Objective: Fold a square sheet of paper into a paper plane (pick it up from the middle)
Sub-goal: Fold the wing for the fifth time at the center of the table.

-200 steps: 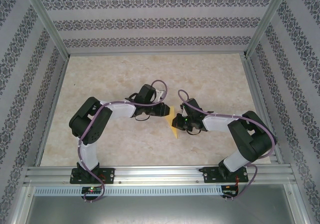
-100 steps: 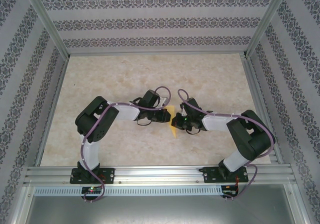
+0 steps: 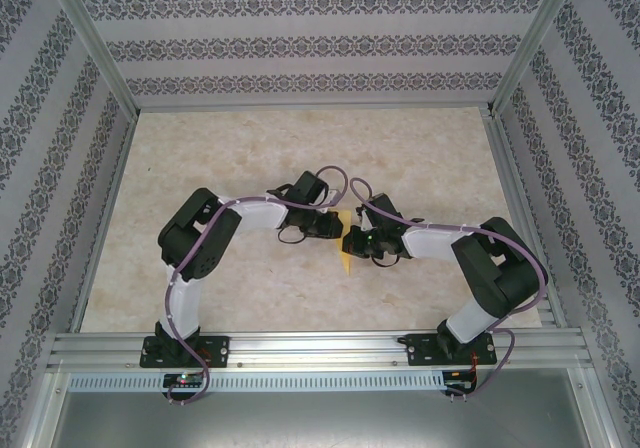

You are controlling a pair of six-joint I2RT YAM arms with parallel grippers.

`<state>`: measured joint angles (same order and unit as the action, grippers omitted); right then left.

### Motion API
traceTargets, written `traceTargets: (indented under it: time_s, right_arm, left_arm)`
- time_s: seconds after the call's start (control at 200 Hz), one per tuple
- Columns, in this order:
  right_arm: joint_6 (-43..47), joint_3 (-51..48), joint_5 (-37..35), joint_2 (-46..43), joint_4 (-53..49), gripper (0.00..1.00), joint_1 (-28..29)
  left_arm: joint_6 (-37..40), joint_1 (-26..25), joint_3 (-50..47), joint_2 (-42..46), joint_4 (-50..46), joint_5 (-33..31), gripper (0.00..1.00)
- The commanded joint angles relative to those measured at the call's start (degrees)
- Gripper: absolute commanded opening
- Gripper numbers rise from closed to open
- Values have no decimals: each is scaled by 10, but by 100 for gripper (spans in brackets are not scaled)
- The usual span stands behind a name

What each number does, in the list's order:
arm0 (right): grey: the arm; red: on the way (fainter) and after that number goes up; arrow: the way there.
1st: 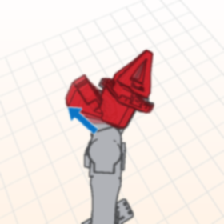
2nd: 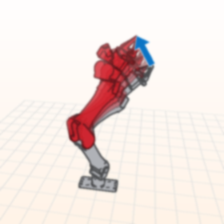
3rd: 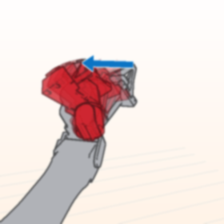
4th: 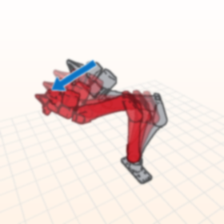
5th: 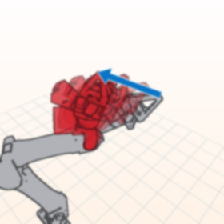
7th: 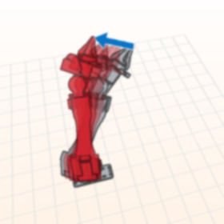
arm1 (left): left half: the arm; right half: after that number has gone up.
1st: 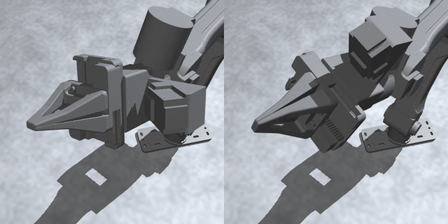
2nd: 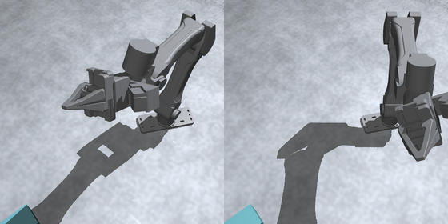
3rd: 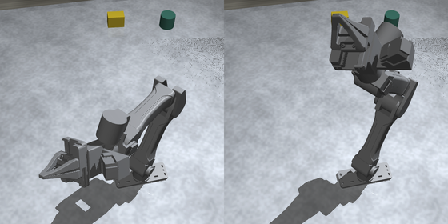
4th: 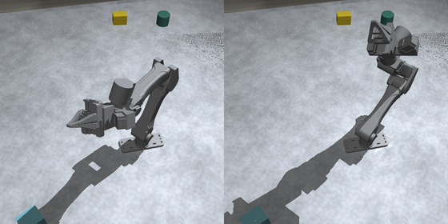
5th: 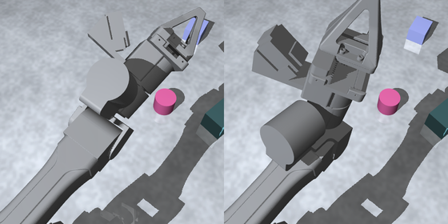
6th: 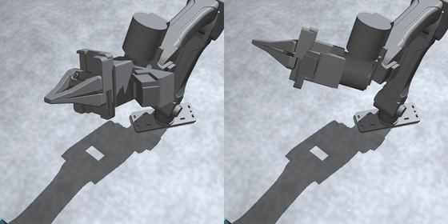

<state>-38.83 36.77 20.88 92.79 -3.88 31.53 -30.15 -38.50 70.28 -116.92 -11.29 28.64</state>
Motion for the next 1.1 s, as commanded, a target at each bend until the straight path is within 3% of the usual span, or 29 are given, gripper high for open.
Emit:
traceTargets:
  time_s: [0.0, 0.644, 1.094]
  right_arm:
    - [22, -45, -71, 55, -135, 5, 9]
    - [21, -49, -67, 49, -132, 5, 7]
    - [22, -48, -69, 48, -133, 5, 7]
  left_arm:
    - [32, 33, 30, -31, -26, -57, 13]
    - [51, 91, 104, -79, -64, -66, 17]
    - [51, 104, 182, -120, -133, -138, 20]
